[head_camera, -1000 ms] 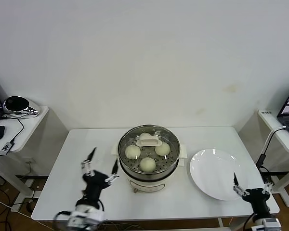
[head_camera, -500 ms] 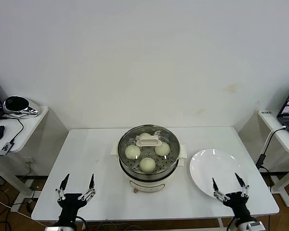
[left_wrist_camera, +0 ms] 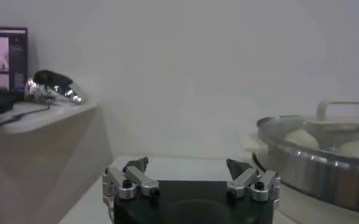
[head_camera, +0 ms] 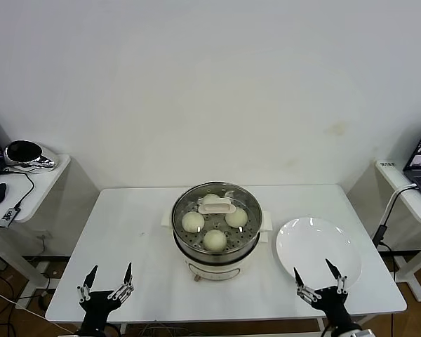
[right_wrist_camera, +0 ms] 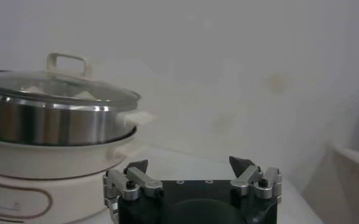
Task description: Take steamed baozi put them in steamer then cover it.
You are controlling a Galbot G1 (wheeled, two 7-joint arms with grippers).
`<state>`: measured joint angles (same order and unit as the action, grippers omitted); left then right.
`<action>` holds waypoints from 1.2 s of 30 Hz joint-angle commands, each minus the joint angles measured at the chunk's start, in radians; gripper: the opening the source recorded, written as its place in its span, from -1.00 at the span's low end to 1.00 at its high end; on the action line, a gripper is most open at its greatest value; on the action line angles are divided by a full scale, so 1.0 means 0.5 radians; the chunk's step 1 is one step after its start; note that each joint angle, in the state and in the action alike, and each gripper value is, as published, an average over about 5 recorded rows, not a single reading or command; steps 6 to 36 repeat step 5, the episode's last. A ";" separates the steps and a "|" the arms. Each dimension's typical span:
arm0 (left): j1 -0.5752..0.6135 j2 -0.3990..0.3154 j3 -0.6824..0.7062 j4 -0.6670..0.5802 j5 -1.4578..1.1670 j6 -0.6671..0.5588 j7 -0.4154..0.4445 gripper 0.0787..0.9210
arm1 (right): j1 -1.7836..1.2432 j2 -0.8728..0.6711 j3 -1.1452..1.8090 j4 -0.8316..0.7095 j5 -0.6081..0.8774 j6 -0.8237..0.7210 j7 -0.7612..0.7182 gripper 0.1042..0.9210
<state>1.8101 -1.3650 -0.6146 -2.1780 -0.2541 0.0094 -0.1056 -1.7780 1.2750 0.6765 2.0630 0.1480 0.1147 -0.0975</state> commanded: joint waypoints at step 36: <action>0.010 -0.023 -0.029 0.061 -0.006 0.046 0.058 0.77 | -0.064 -0.005 -0.060 0.060 0.023 -0.031 -0.001 0.76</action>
